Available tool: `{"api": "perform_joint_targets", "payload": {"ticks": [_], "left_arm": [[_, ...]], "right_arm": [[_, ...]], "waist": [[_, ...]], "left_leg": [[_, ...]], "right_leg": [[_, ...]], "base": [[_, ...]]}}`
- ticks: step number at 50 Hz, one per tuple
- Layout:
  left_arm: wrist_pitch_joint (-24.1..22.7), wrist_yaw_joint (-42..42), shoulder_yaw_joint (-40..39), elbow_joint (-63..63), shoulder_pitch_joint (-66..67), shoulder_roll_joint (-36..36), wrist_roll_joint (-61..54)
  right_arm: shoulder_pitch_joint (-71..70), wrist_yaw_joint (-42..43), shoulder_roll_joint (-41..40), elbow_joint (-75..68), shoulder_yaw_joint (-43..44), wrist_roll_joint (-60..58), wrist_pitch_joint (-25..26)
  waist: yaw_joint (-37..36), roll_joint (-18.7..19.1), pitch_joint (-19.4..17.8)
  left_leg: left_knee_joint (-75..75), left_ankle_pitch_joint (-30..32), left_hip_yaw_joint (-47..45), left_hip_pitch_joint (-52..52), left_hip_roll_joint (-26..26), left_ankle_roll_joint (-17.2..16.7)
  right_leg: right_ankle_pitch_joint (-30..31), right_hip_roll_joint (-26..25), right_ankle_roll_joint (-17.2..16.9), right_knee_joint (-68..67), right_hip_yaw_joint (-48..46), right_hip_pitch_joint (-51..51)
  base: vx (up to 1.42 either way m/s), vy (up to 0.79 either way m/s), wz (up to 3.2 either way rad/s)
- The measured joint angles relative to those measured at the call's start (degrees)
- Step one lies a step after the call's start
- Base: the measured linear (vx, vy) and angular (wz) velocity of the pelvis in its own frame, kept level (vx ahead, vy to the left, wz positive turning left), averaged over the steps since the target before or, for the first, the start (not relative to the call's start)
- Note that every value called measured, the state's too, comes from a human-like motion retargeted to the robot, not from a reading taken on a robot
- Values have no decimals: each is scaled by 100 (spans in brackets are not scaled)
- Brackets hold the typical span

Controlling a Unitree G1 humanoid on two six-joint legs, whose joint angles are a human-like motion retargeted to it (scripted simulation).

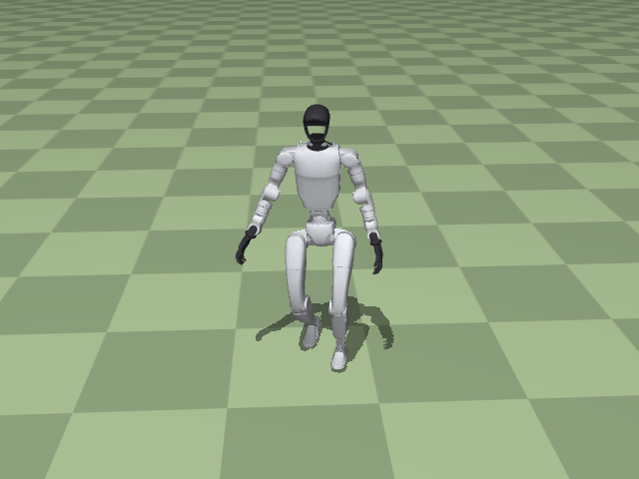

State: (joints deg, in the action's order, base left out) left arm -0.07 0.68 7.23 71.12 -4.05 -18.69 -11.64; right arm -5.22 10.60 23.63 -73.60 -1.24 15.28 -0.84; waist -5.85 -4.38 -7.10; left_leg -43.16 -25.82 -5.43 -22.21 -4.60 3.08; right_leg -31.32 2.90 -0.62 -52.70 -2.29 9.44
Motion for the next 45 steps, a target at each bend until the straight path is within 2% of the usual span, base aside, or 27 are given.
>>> {"api": "perform_joint_targets", "payload": {"ticks": [2, 3, 5, 8, 10, 12, 15, 18, 20, 22, 25, 28, 30, 33, 35, 37, 40, 42, 45], "left_arm": [[66, 16, -8, 132, 94, 70, -69], [101, 11, -36, 203, 84, 80, -111], [143, 35, -5, 272, 114, 118, -130], [194, 83, 32, 316, -49, 76, -111], [176, 100, 57, 267, -160, 41, -65], [90, 114, 111, 168, -222, 3, -28], [-58, 142, 194, 40, -206, -43, 34], [-142, 136, 236, -37, -16, -55, 50], [-163, 93, 266, -122, 148, -55, 71], [-140, 66, 320, -234, 253, -49, 123], [-112, 93, 368, -360, 342, -30, 266], [-118, 130, 346, -355, 411, 5, 380], [-135, 118, 359, -260, 493, 27, 397], [-105, 80, 401, -105, 619, 59, 319], [-70, 66, 394, -34, 692, 61, 242], [-37, 78, 407, 10, 734, 54, 187], [-13, 83, 350, 99, 568, -55, 101], [-24, 120, 336, 68, 441, -136, 68], [-72, 199, 277, -104, 260, -247, 44]], "right_arm": [[-29, -104, -112, 35, -78, 60, 10], [-102, -192, -164, 27, -133, 118, 37], [-140, -282, -313, -9, -178, 167, 64], [-281, -399, -510, -212, -261, 157, 82], [-287, -479, -577, -355, -293, 121, 76], [-187, -527, -593, -448, -286, 52, 82], [24, -494, -564, -543, -264, -111, 93], [215, -366, -503, -618, -242, -173, 93], [289, -261, -460, -632, -217, -173, 90], [269, -120, -387, -617, -197, -194, 85], [132, 135, -323, -591, -222, -272, 77], [-62, 267, -427, -498, -306, -396, 42], [-127, 234, -546, -382, -404, -422, -8], [-194, 4, -707, -264, -571, -436, -34], [-239, -164, -786, -252, -657, -436, -22], [-236, -264, -848, -248, -686, -423, -23], [-359, -405, -876, -304, -727, -454, -32], [-315, -437, -880, -341, -715, -504, -54], [-121, -449, -854, -397, -599, -566, -80]], "waist": [[66, -162, 31], [135, -336, 14], [300, -475, -5], [565, -542, -83], [688, -433, -142], [771, -326, -161], [757, -93, -84], [661, 237, 60], [555, 554, 131], [400, 809, 141], [136, 876, 54], [-137, 776, 3], [-266, 594, 22], [-207, 170, 141], [-84, -61, 222], [78, -126, 280], [354, -259, 352], [513, -265, 391], [664, -199, 453]], "left_leg": [[9, -94, 14, 183, -297, 171], [237, -124, -58, 447, -532, 321], [170, -403, -136, 807, -737, 535], [643, -641, -180, 1654, -852, 655], [1053, -695, -180, 2288, -744, 592], [1264, -644, -270, 2765, -570, 426], [1020, -466, -198, 3141, -234, 54], [-393, 135, -143, 2921, 410, -358], [-1860, 850, -52, 2426, 1039, -564], [-3134, 1222, 93, 1801, 1580, -507], [-4135, 583, 245, 881, 1879, -100], [-3476, -326, 373, 87, 1537, 72], [-2280, -538, 488, -189, 991, 2], [-513, -100, 763, -133, 5, -140], [-27, 116, 809, 62, -399, -83], [-198, -143, 665, 187, -496, 125], [229, -420, 283, 697, -603, 371], [454, -566, 114, 978, -605, 418], [672, -728, -40, 1344, -504, 397]], "right_leg": [[413, 469, -69, -1148, -71, 262], [756, 916, -69, -1893, -87, 541], [1164, 1477, 15, -3027, -184, 1045], [925, 1964, 183, -3522, -284, 1935], [678, 2025, 211, -3123, -536, 2305], [554, 1968, 133, -2317, -816, 2451], [638, 1534, 1, -1045, -1144, 2314], [767, 992, 194, -524, -1469, 1875], [608, 511, 507, -336, -1696, 1540], [390, 65, 785, -196, -1818, 1213], [7, -290, 973, -149, -1731, 737], [-104, -530, 880, 90, -1432, 282], [6, -490, 690, 194, -1201, 63], [27, -129, 412, -227, -713, 118], [96, 174, 268, -885, -487, 314], [259, 478, 197, -1660, -544, 593], [149, 980, 213, -2439, -604, 1246], [-20, 1131, 229, -2287, -792, 1469], [-246, 979, 170, -1367, -1031, 1427]], "base": [[78, 11, -94], [78, 13, -92], [80, 13, -81], [84, 10, -70], [88, 2, -46], [89, -6, -24], [84, -13, -31], [76, -17, -41], [68, -17, -51], [66, -14, -68], [67, -9, -78], [70, 0, -109], [72, 6, -140], [68, 9, -144], [63, 13, -146], [59, 16, -137], [58, 18, -123], [56, 16, -80], [52, 11, -42]]}}
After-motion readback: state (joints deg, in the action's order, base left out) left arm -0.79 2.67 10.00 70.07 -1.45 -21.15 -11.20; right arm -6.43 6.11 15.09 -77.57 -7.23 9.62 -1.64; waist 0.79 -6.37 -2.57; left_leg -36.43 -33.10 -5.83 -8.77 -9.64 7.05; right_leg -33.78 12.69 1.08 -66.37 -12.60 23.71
